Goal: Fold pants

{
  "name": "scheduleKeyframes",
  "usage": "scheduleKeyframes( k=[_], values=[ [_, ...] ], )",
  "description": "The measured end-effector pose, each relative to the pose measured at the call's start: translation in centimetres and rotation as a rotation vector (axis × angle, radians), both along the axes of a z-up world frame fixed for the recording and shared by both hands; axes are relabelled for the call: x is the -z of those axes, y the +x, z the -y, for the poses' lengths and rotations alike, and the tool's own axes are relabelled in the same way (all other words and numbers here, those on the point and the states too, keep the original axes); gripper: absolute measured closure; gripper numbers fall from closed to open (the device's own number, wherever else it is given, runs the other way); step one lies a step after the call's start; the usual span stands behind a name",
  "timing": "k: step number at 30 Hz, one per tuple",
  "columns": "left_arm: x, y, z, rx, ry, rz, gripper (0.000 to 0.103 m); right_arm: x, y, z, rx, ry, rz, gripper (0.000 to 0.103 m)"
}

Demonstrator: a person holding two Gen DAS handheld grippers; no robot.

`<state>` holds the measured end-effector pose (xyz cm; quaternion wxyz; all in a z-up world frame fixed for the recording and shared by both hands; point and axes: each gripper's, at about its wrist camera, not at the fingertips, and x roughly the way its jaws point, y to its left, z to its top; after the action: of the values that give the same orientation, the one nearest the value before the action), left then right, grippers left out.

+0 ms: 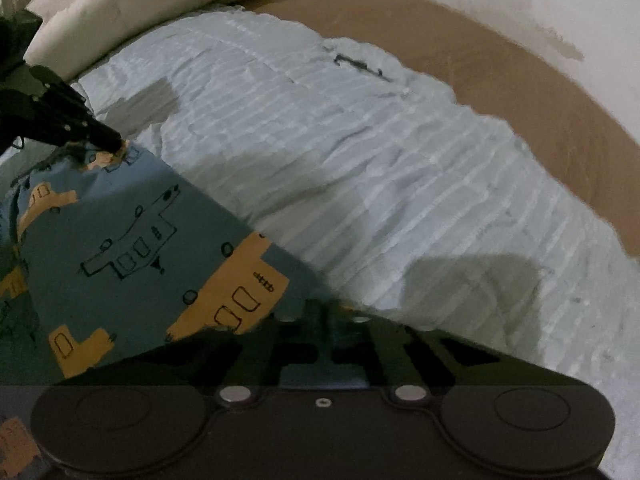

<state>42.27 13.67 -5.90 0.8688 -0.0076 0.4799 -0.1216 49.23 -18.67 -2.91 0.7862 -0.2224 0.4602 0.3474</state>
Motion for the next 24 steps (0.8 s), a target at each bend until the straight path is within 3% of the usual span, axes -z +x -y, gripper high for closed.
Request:
scheduleKeyframes(
  k=[6,9,15,20,24],
  values=[
    [-3.8,-0.6,-0.9,-0.111,0.046,0.152,0.103,-3.3,0.5,-0.4,0.078,0.072,0.168,0.103],
    [-3.8,0.1,-1.5,-0.167,0.078,0.162,0.103,-3.9,1.3,-1.4,0.112,0.096,0.243,0.103],
    [-0.9,1.0,-2.3,-0.174,0.05,0.091,0.103,-1.0,2.9,-3.2,0.121,0.111,0.165,0.103],
    [-1.0,1.0,-2.6,-0.133,0.027,0.091,0.1,-1.5,3.1,-2.2,0.091,0.21,0.089,0.067],
    [-0.9,0.9,-2.8,-0.13,0.027,0.079,0.097,-1.2,3.5,-2.1,0.074,0.188,0.04,0.06]
  ],
)
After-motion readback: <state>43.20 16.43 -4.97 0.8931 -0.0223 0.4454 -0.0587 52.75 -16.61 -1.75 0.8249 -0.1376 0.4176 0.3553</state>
